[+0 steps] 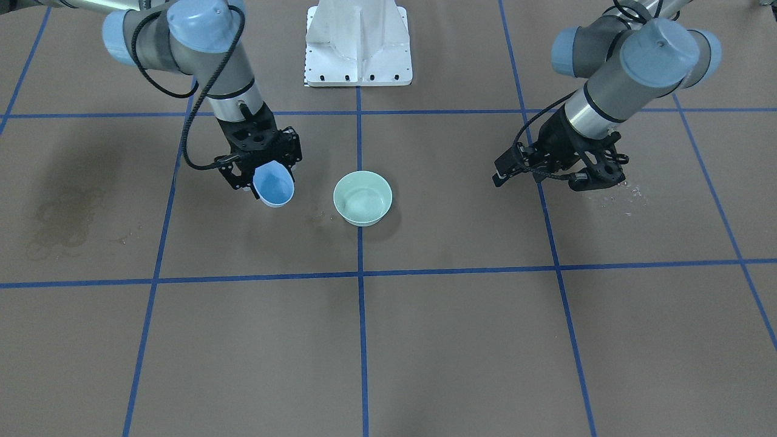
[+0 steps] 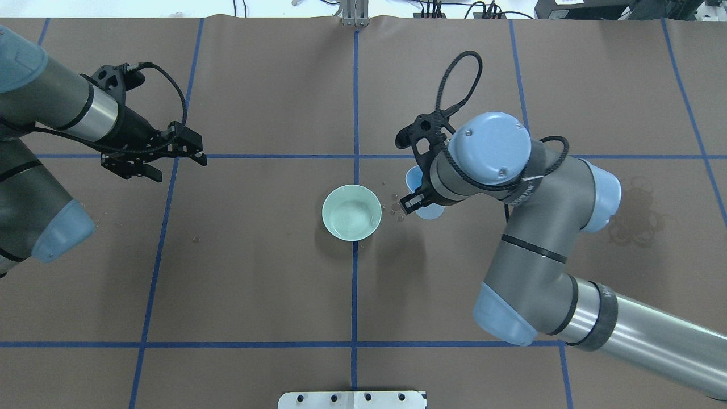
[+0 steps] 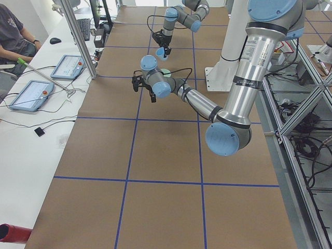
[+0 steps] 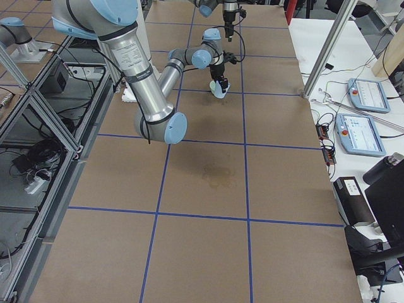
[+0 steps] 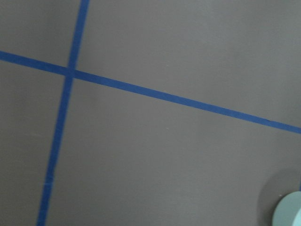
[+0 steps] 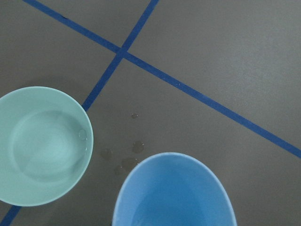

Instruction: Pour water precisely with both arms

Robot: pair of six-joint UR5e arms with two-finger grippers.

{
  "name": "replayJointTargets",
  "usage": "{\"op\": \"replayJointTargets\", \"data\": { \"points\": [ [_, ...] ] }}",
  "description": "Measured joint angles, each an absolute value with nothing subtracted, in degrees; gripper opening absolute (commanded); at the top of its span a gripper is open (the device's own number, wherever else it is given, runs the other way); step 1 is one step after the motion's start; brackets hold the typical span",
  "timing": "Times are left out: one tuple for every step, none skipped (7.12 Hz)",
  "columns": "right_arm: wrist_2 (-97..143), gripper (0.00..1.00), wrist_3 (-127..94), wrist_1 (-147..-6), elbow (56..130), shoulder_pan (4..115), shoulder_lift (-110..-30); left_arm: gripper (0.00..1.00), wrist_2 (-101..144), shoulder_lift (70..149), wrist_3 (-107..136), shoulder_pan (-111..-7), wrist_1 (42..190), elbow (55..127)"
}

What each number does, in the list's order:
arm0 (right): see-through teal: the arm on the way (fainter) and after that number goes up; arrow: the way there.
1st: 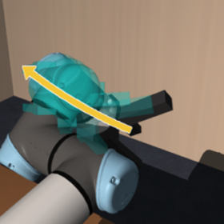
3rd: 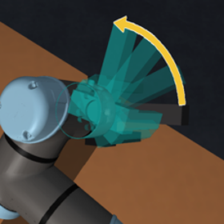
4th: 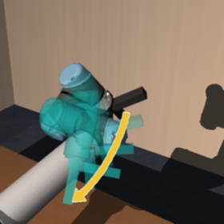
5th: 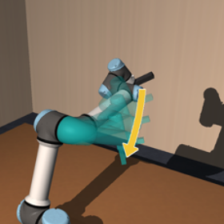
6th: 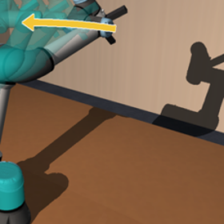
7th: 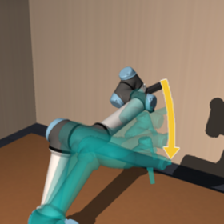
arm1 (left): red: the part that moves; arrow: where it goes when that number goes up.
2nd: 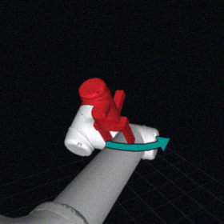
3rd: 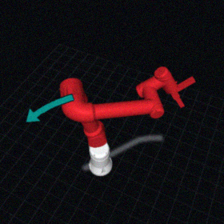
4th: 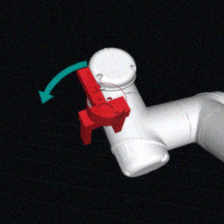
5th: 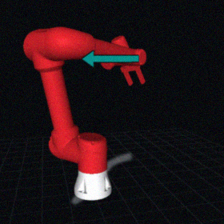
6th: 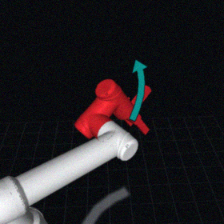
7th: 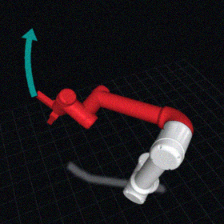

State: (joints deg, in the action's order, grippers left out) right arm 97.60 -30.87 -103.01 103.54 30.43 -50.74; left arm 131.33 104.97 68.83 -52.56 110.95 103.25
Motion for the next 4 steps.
{"op": "replayJointTargets", "data": {
  "points": [
    [94.6, 0.00, -24.8, -107.5, 102.3, 29.5, -47.8, 1.00, 131.6, 104.2, 67.6, -53.0, 111.0, 103.3],
    [91.7, 0.00, -20.0, -109.9, 100.1, 28.4, -45.2, 1.00, 131.7, 103.9, 67.2, -53.2, 111.0, 103.3],
    [89.6, 0.00, -16.8, -111.3, 96.4, 27.5, -42.1, 1.00, 131.7, 103.7, 67.0, -53.3, 111.0, 103.2],
    [87.2, 0.00, -12.7, -112.6, 92.3, 26.6, -38.9, 1.00, 131.7, 103.6, 67.0, -53.3, 111.0, 103.1]
  ]
}}
